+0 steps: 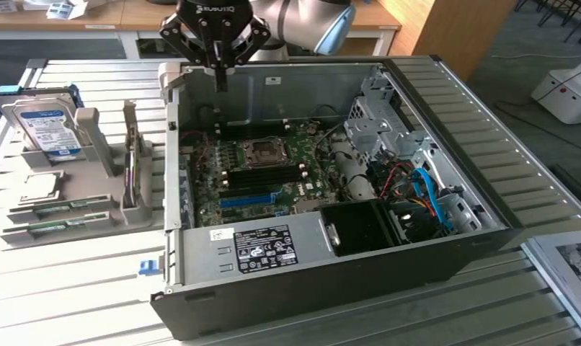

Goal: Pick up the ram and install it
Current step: 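Reach for the ram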

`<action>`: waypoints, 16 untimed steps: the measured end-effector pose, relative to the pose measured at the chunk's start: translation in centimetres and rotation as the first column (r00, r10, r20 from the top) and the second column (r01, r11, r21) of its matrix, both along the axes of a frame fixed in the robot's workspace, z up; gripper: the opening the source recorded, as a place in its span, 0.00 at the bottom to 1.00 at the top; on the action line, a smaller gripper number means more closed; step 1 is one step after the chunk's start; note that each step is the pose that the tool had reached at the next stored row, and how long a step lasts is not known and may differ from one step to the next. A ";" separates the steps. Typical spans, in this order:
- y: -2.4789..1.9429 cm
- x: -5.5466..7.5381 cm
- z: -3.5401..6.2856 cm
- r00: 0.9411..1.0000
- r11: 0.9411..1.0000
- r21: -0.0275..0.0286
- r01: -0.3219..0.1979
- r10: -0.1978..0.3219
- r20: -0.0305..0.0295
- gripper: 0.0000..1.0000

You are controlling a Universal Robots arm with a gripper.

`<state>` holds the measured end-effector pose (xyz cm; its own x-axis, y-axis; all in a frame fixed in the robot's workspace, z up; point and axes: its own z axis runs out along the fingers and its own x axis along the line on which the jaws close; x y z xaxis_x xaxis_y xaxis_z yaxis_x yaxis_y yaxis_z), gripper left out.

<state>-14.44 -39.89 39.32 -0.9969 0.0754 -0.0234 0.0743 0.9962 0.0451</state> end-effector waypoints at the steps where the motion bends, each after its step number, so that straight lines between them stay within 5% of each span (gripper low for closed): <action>1: 0.00 -0.2 0.00 1.000 1.000 0.000 0.000 0.000 0.000 0.10; 16: 0.00 -3.1 -0.01 1.000 1.000 0.000 0.000 0.000 0.000 0.10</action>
